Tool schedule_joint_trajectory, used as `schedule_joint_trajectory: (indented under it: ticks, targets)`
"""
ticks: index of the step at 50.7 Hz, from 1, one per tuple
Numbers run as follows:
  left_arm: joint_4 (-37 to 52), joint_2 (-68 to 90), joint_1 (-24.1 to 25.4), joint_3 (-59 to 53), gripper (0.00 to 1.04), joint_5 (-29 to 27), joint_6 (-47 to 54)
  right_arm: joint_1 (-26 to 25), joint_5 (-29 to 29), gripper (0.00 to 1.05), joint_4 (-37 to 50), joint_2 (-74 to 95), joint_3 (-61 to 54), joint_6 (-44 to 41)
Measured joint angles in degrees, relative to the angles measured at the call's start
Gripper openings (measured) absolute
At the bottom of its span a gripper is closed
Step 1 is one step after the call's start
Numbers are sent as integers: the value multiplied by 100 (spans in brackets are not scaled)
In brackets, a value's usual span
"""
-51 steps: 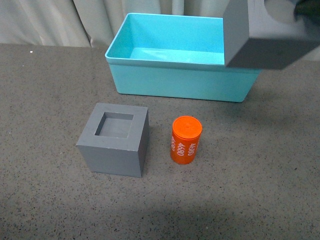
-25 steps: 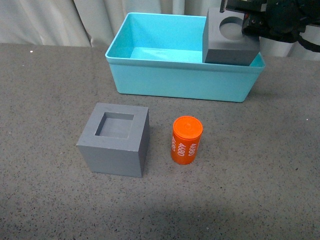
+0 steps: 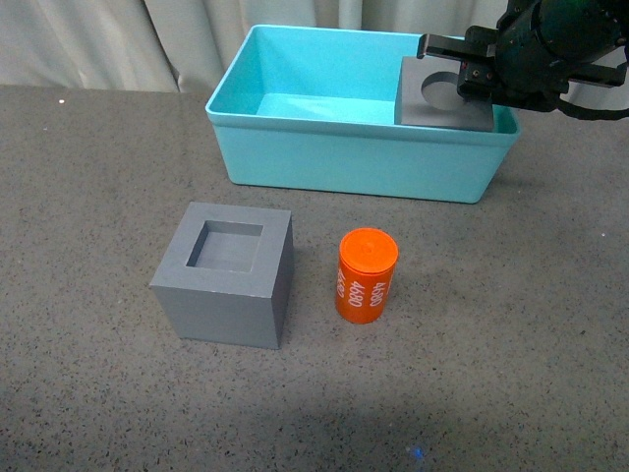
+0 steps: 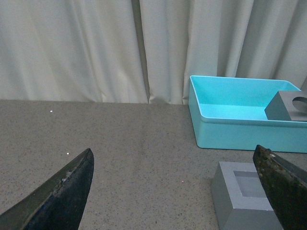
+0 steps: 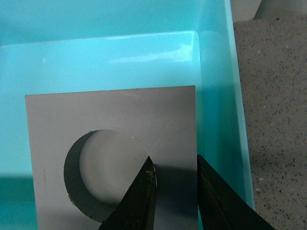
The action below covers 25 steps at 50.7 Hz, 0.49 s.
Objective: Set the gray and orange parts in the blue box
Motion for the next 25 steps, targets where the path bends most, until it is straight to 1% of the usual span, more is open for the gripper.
schedule_joint_trajectory:
  ticks: [2,10,11,14,17,21,23,24,25]
  targets:
    - [0,0,0,-2,98,0,0,9,22,18,83,0,-31,-48]
    - [0,0,0,-2,98,0,0,33,98,48,404,-59,-262,-267]
    - [0,0,0,-2,98,0,0,35,101,53,485,-109,-350,-295]
    - [0,0,0,-2,98,-2,0,42,125,64,693,-260,-577,-374]
    - [0,0,0,-2,98,0,0,57,192,75,1043,-518,-909,-529]
    - [0,0,0,-2,98,0,0,66,186,84,1401,-815,-1237,-573]
    - [0,0,0,0,98,0,2,87,278,93,1790,-1180,-1611,-686]
    - [0,0,0,-2,98,0,0,101,350,96,1974,-1342,-1786,-772]
    - [0,0,0,0,98,0,0,111,415,97,2245,-1602,-2059,-844]
